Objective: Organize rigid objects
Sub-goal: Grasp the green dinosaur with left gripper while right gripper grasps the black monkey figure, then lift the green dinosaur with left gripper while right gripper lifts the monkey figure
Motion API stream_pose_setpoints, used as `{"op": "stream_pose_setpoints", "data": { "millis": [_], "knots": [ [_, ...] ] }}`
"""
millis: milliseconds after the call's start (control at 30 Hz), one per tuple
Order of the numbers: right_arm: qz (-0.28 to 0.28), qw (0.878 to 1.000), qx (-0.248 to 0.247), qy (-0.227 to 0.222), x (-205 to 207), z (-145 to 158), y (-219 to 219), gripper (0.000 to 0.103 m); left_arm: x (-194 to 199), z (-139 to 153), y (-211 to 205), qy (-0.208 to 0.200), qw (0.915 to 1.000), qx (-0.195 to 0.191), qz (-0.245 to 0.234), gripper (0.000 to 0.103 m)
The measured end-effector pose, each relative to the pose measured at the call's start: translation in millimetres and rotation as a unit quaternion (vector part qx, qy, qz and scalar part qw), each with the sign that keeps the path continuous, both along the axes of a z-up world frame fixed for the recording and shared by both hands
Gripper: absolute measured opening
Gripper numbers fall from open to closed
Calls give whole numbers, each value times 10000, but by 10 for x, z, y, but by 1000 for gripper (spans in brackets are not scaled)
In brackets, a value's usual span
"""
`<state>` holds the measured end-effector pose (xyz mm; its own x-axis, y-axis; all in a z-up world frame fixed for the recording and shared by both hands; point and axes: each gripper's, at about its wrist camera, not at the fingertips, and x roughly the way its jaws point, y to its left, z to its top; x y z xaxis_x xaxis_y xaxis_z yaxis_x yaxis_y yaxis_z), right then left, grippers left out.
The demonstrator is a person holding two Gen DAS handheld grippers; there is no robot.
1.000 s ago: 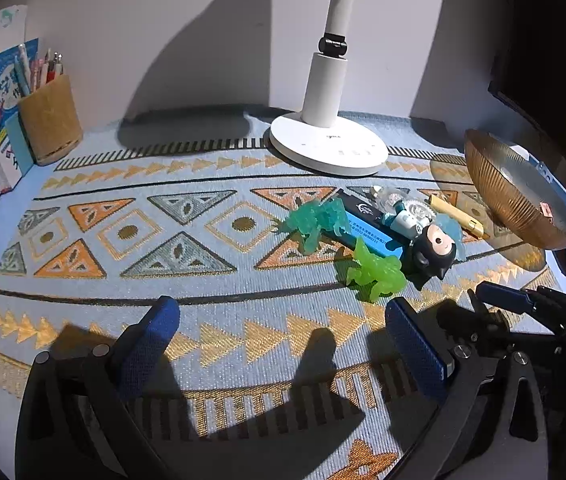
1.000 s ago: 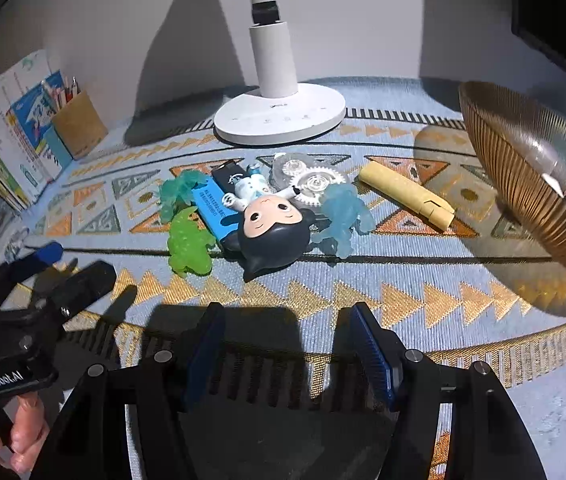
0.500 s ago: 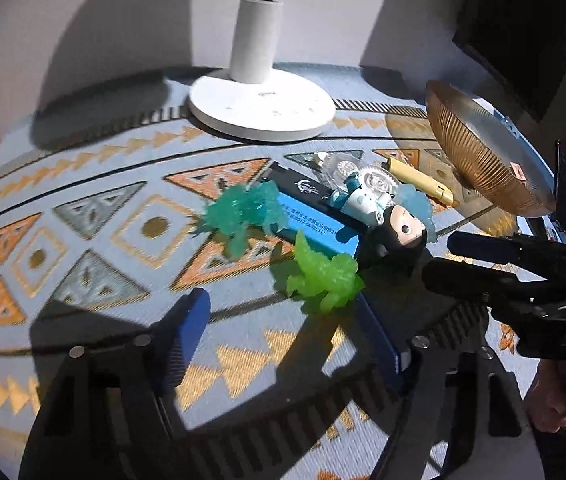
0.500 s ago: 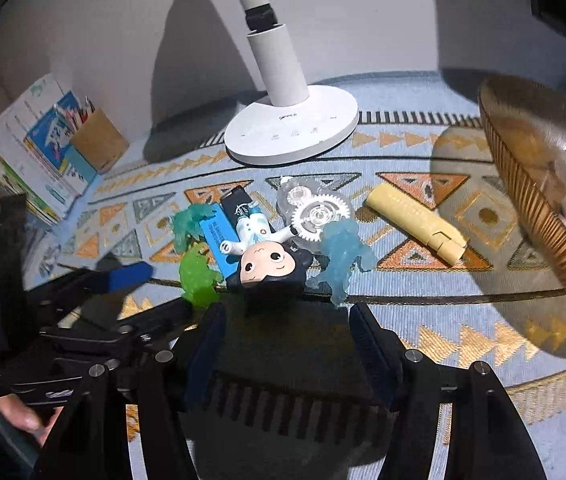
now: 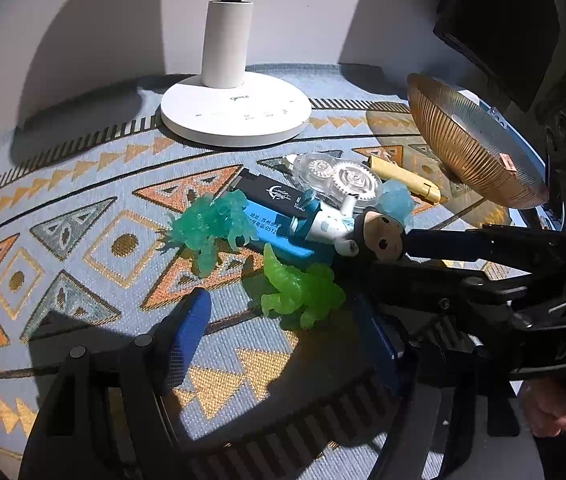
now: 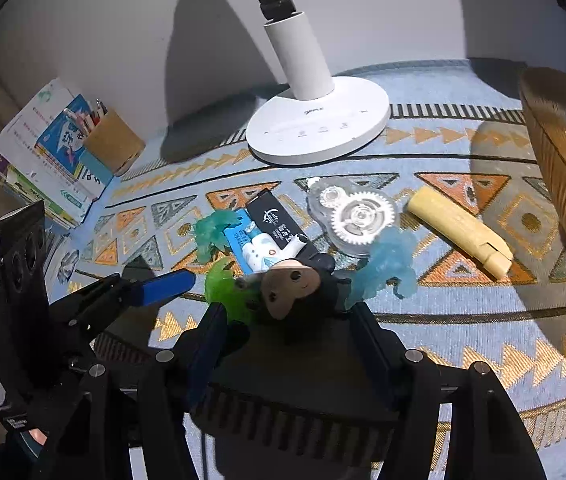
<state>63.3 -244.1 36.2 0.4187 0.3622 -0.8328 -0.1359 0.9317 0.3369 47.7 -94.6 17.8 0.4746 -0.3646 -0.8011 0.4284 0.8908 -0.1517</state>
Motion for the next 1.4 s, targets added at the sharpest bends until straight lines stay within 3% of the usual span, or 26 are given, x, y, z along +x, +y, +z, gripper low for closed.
{"op": "stream_pose_setpoints", "data": {
  "millis": [267,333,367,433,567,767,900,1067,1167,1233,1400],
  "knots": [
    [-42,9999,118,24,141,-84,79,62,29,1,-33,5,10000,-91,-28,68],
    [-43,10000,51,-8,132,-76,89,60,23,4,-41,-31,10000,-83,-42,52],
    [-88,10000,14,-17,125,-75,75,54,25,0,-43,-6,9999,-115,-88,47],
    [-152,9998,102,-6,111,-79,30,54,15,8,-42,8,9997,-191,-161,40],
    [-388,9991,155,21,22,-67,-56,54,-76,40,-45,-153,9998,-49,-113,40],
    [-857,9961,203,80,-315,29,-288,54,-283,106,115,-121,9996,-253,92,40],
    [-1286,9913,-20,295,-549,16,-419,54,-431,120,198,-110,9990,-367,220,40],
    [-1325,9906,31,332,-737,33,-364,54,-531,72,252,-117,9988,-307,353,40],
    [-990,9945,99,316,-837,94,-242,63,-549,83,267,-178,9985,-361,373,40],
    [-560,9981,-124,208,-925,181,-103,64,-557,100,285,-231,9980,-452,370,40],
    [-363,9931,-1104,-137,-1085,258,-7,67,-555,88,309,-182,9976,-559,361,40]
  ]
}}
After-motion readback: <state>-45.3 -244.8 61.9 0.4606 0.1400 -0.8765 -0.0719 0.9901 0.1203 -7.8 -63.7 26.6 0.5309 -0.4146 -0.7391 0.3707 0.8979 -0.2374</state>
